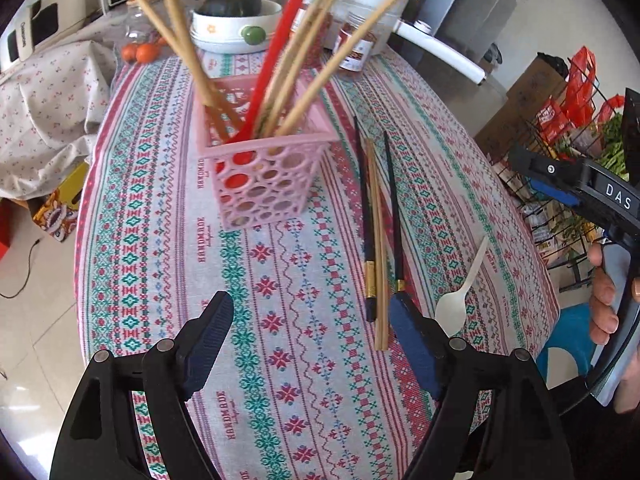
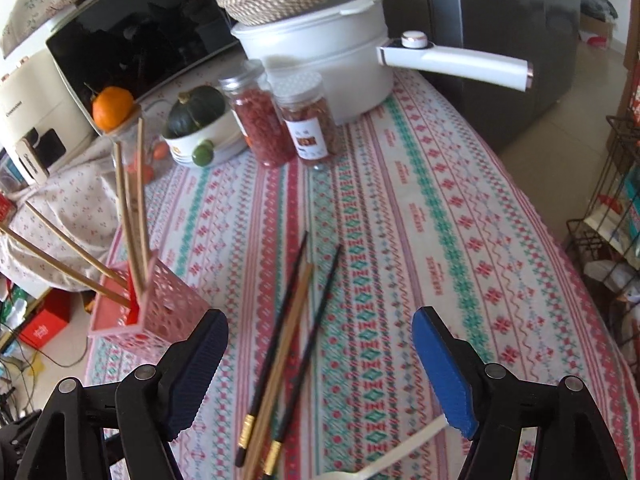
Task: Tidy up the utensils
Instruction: 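Grasp a black chopstick with the left tool and lift it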
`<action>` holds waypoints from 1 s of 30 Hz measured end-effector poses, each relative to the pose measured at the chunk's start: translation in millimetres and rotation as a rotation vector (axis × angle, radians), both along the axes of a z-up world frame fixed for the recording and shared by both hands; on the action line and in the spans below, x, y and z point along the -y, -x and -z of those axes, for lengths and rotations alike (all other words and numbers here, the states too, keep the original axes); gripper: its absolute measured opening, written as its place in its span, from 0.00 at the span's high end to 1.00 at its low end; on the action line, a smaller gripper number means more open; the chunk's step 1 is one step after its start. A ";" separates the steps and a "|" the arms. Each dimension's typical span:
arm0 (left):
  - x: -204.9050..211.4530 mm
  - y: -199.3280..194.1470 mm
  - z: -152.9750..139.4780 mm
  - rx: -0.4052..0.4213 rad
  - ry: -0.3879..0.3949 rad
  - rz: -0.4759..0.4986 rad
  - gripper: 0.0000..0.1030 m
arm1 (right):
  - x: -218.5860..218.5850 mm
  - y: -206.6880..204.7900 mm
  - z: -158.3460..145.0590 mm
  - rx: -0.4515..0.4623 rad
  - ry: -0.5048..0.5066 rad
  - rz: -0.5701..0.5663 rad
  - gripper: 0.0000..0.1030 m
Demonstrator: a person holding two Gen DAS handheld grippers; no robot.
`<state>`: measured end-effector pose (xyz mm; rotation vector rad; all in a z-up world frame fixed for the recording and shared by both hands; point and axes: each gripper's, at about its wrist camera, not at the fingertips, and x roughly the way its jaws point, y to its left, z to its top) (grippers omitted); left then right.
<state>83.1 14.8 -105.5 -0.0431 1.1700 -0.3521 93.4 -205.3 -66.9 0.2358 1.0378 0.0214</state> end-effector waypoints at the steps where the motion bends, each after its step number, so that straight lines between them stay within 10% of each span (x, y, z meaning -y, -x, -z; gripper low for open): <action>1: 7.8 0.4 0.8 0.001 -0.007 0.016 0.20 | 4.8 1.5 3.5 -0.017 0.007 -0.001 0.22; 10: 80.2 -5.0 9.2 0.041 -0.058 0.131 0.21 | 50.6 6.1 37.9 -0.208 0.016 0.016 0.21; 18: 127.9 -44.3 21.8 0.068 -0.028 0.176 0.69 | 81.3 5.6 41.7 -0.237 0.026 0.055 0.21; 30: 145.0 -101.6 60.0 0.037 -0.060 0.106 0.73 | 106.7 -3.4 55.0 -0.304 0.006 0.086 0.21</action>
